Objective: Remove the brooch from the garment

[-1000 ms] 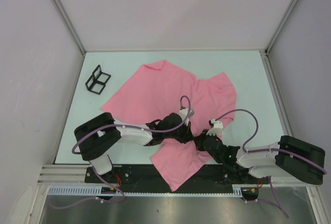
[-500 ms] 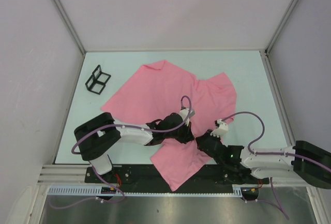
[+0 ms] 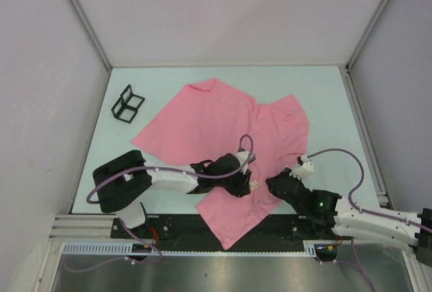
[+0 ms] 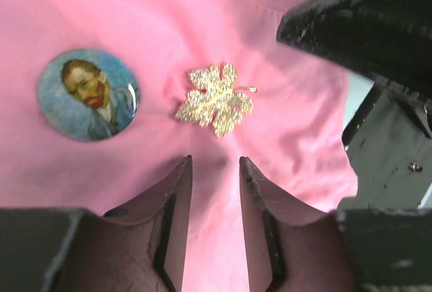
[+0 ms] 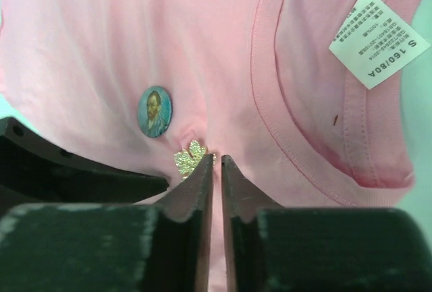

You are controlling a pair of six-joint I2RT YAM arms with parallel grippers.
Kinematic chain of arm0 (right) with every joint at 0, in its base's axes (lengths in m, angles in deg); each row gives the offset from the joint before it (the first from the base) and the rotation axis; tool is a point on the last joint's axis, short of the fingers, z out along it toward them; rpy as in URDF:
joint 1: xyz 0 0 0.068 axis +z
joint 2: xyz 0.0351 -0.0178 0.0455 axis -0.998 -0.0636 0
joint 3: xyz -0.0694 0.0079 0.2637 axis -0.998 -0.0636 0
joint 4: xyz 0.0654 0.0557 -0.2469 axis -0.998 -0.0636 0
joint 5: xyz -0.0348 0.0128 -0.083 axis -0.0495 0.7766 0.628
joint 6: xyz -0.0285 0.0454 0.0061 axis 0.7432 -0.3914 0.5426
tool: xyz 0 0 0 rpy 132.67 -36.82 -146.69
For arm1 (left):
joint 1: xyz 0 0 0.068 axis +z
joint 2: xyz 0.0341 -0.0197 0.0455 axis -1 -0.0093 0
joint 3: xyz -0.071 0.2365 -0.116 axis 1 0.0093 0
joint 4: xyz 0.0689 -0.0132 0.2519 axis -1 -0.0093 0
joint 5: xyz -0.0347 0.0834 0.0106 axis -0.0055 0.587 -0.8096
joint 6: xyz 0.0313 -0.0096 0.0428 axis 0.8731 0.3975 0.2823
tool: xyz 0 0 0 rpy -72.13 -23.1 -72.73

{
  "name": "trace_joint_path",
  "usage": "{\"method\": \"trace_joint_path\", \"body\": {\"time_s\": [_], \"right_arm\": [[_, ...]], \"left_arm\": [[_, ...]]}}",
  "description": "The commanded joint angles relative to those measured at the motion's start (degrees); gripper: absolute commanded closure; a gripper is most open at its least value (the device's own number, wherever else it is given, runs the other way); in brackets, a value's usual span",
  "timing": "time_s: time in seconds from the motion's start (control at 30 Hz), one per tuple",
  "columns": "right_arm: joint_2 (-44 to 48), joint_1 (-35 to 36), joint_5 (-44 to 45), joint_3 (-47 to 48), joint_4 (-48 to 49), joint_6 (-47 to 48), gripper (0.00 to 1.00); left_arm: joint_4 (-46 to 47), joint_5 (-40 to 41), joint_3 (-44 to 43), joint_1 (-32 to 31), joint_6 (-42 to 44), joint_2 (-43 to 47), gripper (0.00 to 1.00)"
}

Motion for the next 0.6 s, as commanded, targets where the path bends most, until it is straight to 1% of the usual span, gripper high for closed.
{"method": "trace_joint_path", "body": {"time_s": [0.0,0.03,0.07,0.1,0.13,0.17,0.2,0.27,0.33,0.37,0.4,0.5,0.57], "right_arm": [[5.1,-10.0,-12.4,2.5,-0.2,12.4,0.83],[5.9,-12.2,-18.0,3.1,-0.4,13.5,0.81],[6.1,-16.4,-21.0,3.3,-0.1,14.5,0.79],[6.1,-18.3,-24.3,3.4,0.9,17.5,0.77],[5.6,-20.0,-27.7,3.6,1.7,18.5,0.75],[4.5,-21.5,-32.7,3.8,3.0,19.3,0.7],[3.6,-22.8,-34.7,3.9,3.6,19.6,0.65],[0.8,-23.2,-37.4,4.0,5.0,21.0,0.56],[-1.3,-23.2,-38.0,4.0,5.8,21.1,0.55],[-2.5,-23.0,-39.9,3.8,7.2,21.0,0.55],[-4.2,-22.7,-40.5,3.6,8.2,20.9,0.55],[-6.0,-21.6,-39.9,3.1,10.1,19.6,0.6],[-6.3,-21.0,-39.0,2.6,11.1,19.0,0.6]], "left_arm": [[-1.4,-0.6,1.6,-0.1,1.7,7.1,0.61],[-1.0,-0.6,2.7,-0.1,1.6,8.2,0.61],[-0.7,-0.8,3.3,0.0,1.4,9.2,0.63],[0.3,-1.0,3.9,0.1,0.7,10.9,0.64],[0.8,-1.5,4.8,0.3,0.3,11.6,0.67],[1.4,-2.0,5.3,0.8,-0.2,11.9,0.7],[2.3,-2.9,5.5,1.1,-1.1,12.3,0.72],[2.9,-3.5,5.9,2.2,-1.9,11.8,0.75],[4.0,-4.0,6.2,3.0,-2.9,10.1,0.77],[4.7,-4.5,6.3,4.1,-3.4,9.5,0.79],[6.7,-5.0,6.6,4.4,-4.3,8.9,0.8],[9.3,-6.9,7.5,5.5,-5.5,5.9,0.85],[9.8,-6.9,8.2,5.5,-5.6,4.7,0.86]]}}
